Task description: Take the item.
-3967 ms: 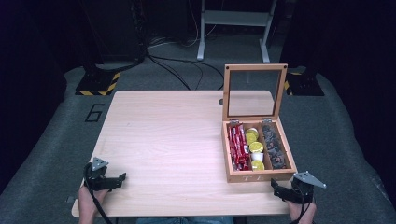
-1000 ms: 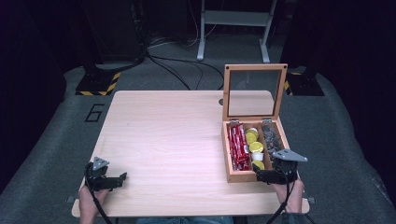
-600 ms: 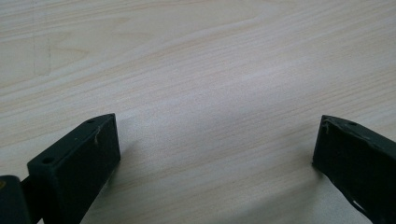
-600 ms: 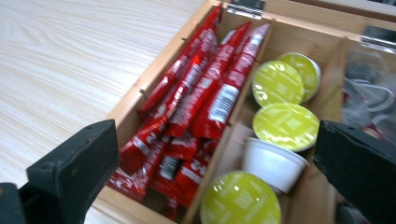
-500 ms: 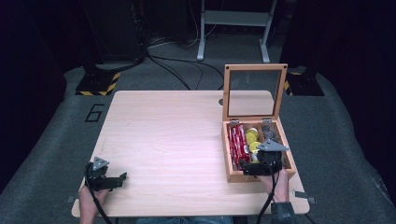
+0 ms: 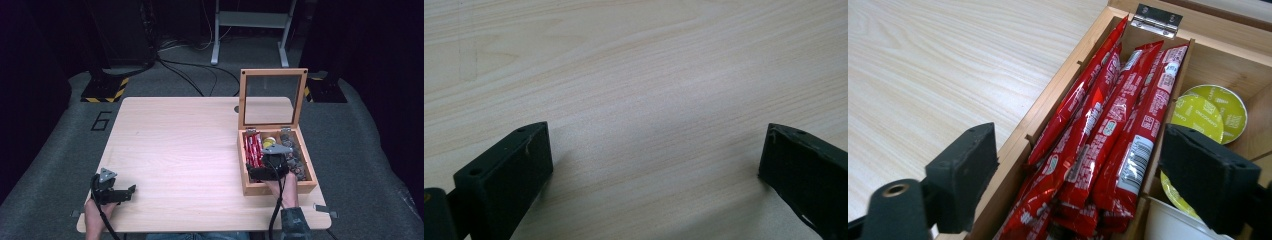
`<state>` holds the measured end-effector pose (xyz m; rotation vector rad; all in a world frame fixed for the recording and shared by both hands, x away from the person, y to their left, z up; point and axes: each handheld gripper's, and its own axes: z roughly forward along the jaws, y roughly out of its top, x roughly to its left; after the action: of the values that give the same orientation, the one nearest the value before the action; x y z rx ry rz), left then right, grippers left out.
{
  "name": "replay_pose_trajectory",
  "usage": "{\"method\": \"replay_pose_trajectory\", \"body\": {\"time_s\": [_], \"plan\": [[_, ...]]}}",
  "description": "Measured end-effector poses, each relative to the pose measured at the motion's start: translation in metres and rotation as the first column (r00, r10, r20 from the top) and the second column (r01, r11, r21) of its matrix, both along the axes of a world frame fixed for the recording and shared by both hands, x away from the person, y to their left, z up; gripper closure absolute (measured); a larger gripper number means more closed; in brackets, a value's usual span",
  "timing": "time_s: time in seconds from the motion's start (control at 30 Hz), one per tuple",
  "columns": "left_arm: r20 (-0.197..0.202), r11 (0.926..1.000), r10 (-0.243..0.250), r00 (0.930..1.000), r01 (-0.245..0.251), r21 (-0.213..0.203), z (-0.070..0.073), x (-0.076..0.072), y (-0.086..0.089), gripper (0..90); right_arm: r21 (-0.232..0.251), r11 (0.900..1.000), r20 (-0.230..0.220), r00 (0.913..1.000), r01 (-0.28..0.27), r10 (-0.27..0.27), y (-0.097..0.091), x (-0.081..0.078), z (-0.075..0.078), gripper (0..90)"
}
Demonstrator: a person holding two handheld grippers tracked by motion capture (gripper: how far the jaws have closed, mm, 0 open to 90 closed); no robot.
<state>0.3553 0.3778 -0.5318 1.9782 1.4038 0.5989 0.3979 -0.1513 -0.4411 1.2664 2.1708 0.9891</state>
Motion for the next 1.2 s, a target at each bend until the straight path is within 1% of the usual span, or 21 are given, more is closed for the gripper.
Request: {"method": "replay_pose_trajectory", "body": {"time_s": [0.03,0.07,0.1,0.13,0.17,0.23,0.27,0.3,0.33,0.37,0.43,0.47,0.5,0.63,0.67,0.77,0.93,1.0,1.13,1.2], "plan": [[0.004,1.0,0.001,1.0,-0.001,-0.001,0.0,0.0,0.0,0.3,0.0,1.0,0.0,1.0,0.0,0.0,0.0,0.0,0.0,18.7],[0.007,1.0,0.003,1.0,-0.003,-0.001,-0.001,0.0,0.0,0.3,-0.008,1.0,0.001,1.0,-0.006,0.006,0.0,0.002,-0.001,24.6],[0.007,1.0,0.003,1.0,-0.003,-0.001,-0.001,0.0,0.0,0.3,-0.002,0.9999,-0.004,0.9999,0.013,-0.013,0.001,0.003,-0.001,28.3],[0.007,1.0,0.003,1.0,-0.003,-0.001,-0.001,0.0,0.0,0.3,-0.007,0.9998,-0.011,0.9997,0.02,-0.02,0.001,0.005,-0.002,31.9],[0.007,1.0,0.003,1.0,-0.003,-0.001,-0.001,0.0,0.0,0.3,-0.005,0.9995,-0.02,0.9993,0.032,-0.032,0.002,0.008,-0.002,39.4],[0.007,1.0,0.003,1.0,-0.003,-0.002,-0.001,0.0,0.0,0.3,-0.002,0.9989,-0.023,0.9987,0.046,-0.046,0.004,0.01,-0.003,44.7],[0.007,1.0,0.003,1.0,-0.003,-0.002,-0.001,0.0,0.0,0.3,-0.002,0.9989,-0.023,0.9987,0.046,-0.046,0.004,0.01,-0.003,44.7],[0.007,1.0,0.002,1.0,-0.002,-0.001,-0.001,0.0,0.0,0.3,-0.007,0.9984,-0.031,0.9979,0.057,-0.057,0.004,0.011,-0.002,47.3],[0.008,1.0,0.002,1.0,-0.002,-0.002,-0.001,0.0,0.0,0.3,-0.01,0.9978,-0.043,0.9969,0.066,-0.066,0.006,0.013,-0.003,52.1],[0.008,1.0,0.002,1.0,-0.002,-0.002,-0.001,0.0,0.0,0.3,-0.01,0.9978,-0.043,0.9969,0.066,-0.066,0.006,0.013,-0.003,52.1],[0.007,1.0,0.002,1.0,-0.002,-0.002,-0.001,0.0,0.0,0.3,-0.014,0.9977,-0.054,0.9963,0.067,-0.067,0.007,0.015,-0.003,55.9],[0.007,1.0,0.002,1.0,-0.002,-0.002,-0.001,0.0,0.0,0.3,-0.02,0.9972,-0.065,0.9952,0.072,-0.073,0.008,0.015,-0.003,58.0],[0.008,1.0,0.002,1.0,-0.002,-0.001,-0.001,0.0,0.0,0.3,-0.02,0.9967,-0.066,0.9946,0.079,-0.08,0.008,0.016,-0.004,60.0],[0.008,1.0,0.002,1.0,-0.002,-0.001,-0.001,0.0,0.0,0.3,-0.016,0.9964,-0.079,0.9933,0.083,-0.084,0.009,0.018,-0.006,64.6],[0.008,1.0,0.002,1.0,-0.002,-0.001,-0.001,0.0,0.0,0.3,-0.016,0.9957,-0.089,0.9917,0.092,-0.093,0.01,0.018,-0.006,65.9],[0.007,1.0,0.002,1.0,-0.002,-0.002,-0.001,0.0,0.0,0.3,-0.019,0.9948,-0.098,0.9901,0.1,-0.101,0.01,0.018,-0.006,66.7],[0.007,1.0,0.002,1.0,-0.002,-0.003,-0.001,0.0,0.0,0.3,-0.007,0.9954,-0.112,0.989,0.096,-0.096,0.01,0.02,-0.006,69.0],[0.007,1.0,0.002,1.0,-0.002,-0.002,-0.001,0.0,0.0,0.3,-0.004,0.9953,-0.114,0.9888,0.096,-0.096,0.011,0.02,-0.006,69.3],[0.007,1.0,0.002,1.0,-0.002,-0.002,-0.001,0.0,0.0,0.3,-0.013,0.9953,-0.116,0.9884,0.096,-0.097,0.013,0.021,-0.008,69.6],[0.007,1.0,0.002,1.0,-0.002,-0.002,-0.001,0.0,0.0,0.3,-0.01,0.9951,-0.118,0.9881,0.098,-0.099,0.014,0.02,-0.008,71.4]]}}
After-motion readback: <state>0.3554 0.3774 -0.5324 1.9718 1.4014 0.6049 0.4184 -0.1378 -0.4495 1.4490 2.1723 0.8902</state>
